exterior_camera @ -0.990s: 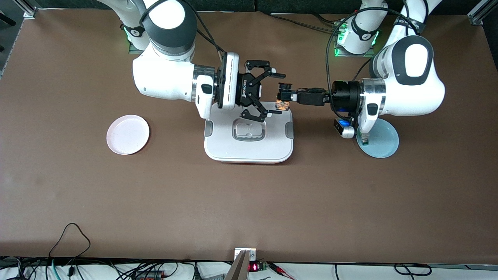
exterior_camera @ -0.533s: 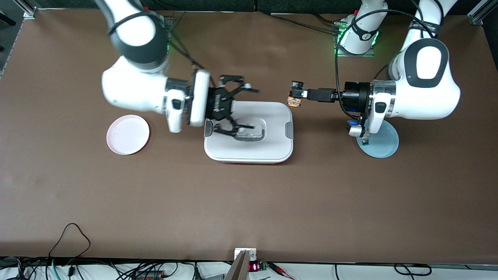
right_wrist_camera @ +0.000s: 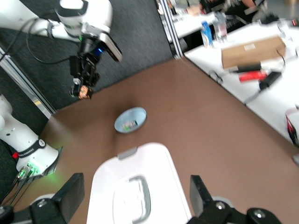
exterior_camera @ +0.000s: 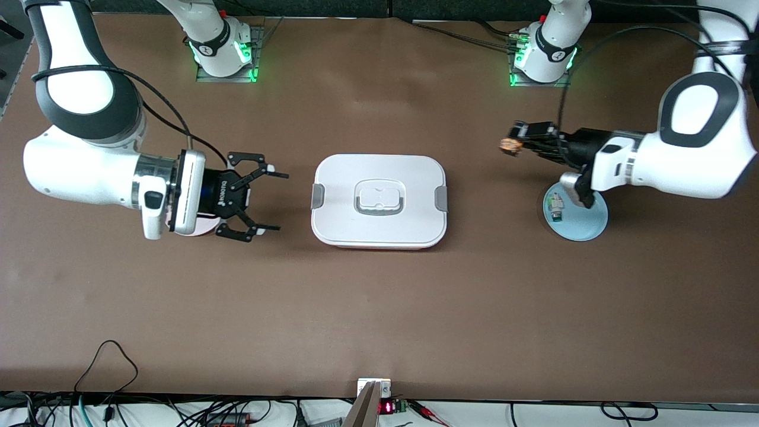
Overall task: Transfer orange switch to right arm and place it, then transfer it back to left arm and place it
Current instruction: 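Carry the switch to the blue plate while the right gripper withdraws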
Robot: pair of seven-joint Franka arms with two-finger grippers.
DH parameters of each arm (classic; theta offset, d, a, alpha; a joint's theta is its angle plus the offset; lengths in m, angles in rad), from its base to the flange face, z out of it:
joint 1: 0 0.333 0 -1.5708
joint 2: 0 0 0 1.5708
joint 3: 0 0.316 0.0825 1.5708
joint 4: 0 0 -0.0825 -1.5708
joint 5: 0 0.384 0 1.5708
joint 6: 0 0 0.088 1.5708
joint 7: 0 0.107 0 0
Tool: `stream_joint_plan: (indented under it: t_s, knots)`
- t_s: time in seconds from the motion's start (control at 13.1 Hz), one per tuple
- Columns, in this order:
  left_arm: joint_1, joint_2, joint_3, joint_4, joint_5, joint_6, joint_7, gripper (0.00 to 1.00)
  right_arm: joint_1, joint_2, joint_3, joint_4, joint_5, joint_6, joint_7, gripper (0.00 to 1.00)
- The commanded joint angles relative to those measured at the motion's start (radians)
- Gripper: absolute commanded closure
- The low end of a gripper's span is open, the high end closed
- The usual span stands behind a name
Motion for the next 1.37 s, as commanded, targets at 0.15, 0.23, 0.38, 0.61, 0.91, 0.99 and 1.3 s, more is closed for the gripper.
stream_joint_plan:
  t_s: [0.15, 0.23, 0.38, 0.61, 0.91, 0.99, 1.3]
  knots:
    - [0.003, 0.02, -0.017, 0.038, 0.309, -0.027, 0.312, 0.94, 0.006, -0.079, -0.004, -0.018, -0.308, -0.001, 0.533, 0.0]
    - [0.0, 0.02, -0.022, 0.038, 0.379, -0.018, 0.359, 0.95, 0.008, -0.077, -0.004, -0.019, -0.39, -0.001, 0.654, 0.0]
    - [-0.01, 0.031, -0.022, 0.035, 0.496, 0.009, 0.482, 0.95, 0.009, -0.085, -0.004, -0.021, -0.522, -0.042, 0.881, 0.0]
    - [-0.019, 0.063, -0.022, 0.015, 0.683, 0.08, 0.663, 0.95, 0.014, -0.11, -0.002, -0.009, -0.779, -0.171, 1.314, 0.0]
    - [-0.008, 0.098, -0.019, -0.027, 0.814, 0.245, 0.87, 0.95, 0.034, -0.163, -0.002, 0.004, -1.006, -0.317, 1.447, 0.0]
    - [0.004, 0.097, -0.018, -0.06, 0.84, 0.311, 0.907, 0.95, 0.034, -0.174, -0.002, 0.004, -1.076, -0.318, 1.433, 0.0]
    - [0.096, 0.101, -0.017, -0.189, 0.862, 0.541, 1.037, 0.95, 0.028, -0.188, -0.05, 0.004, -1.204, -0.33, 1.424, 0.0]
